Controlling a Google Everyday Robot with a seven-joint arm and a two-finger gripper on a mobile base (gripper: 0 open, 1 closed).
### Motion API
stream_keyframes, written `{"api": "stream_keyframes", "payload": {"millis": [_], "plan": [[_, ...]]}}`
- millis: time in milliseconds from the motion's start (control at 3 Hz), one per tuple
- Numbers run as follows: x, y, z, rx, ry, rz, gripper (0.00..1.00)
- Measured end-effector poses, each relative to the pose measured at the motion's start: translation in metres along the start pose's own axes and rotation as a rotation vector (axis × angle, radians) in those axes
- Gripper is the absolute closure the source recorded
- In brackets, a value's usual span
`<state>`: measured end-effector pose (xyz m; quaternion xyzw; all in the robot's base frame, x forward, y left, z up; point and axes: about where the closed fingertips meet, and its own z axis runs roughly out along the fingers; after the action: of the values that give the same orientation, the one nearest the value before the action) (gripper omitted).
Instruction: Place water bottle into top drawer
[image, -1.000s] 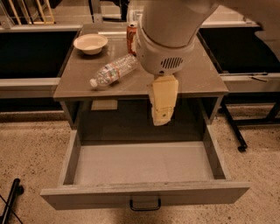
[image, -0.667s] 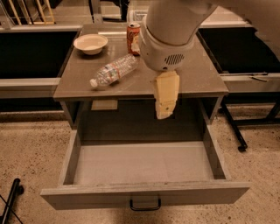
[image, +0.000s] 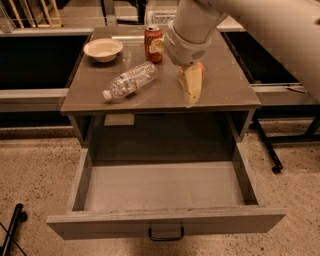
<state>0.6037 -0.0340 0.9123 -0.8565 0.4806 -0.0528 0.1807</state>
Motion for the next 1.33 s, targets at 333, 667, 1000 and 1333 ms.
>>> {"api": "stream_keyframes", "payload": {"millis": [333,667,1000,1333], "plan": [[0.016,-0.039,0.034,-0.023,0.019,-0.077,0.0],[0.014,-0.071,0.065,-0.062,0.039,-0.132,0.0],[0.002,-0.095,0.089,-0.087,0.059,-0.18,0.07],[-0.013,-0.11,0.11,-0.113,0.071,-0.218,0.17]]}}
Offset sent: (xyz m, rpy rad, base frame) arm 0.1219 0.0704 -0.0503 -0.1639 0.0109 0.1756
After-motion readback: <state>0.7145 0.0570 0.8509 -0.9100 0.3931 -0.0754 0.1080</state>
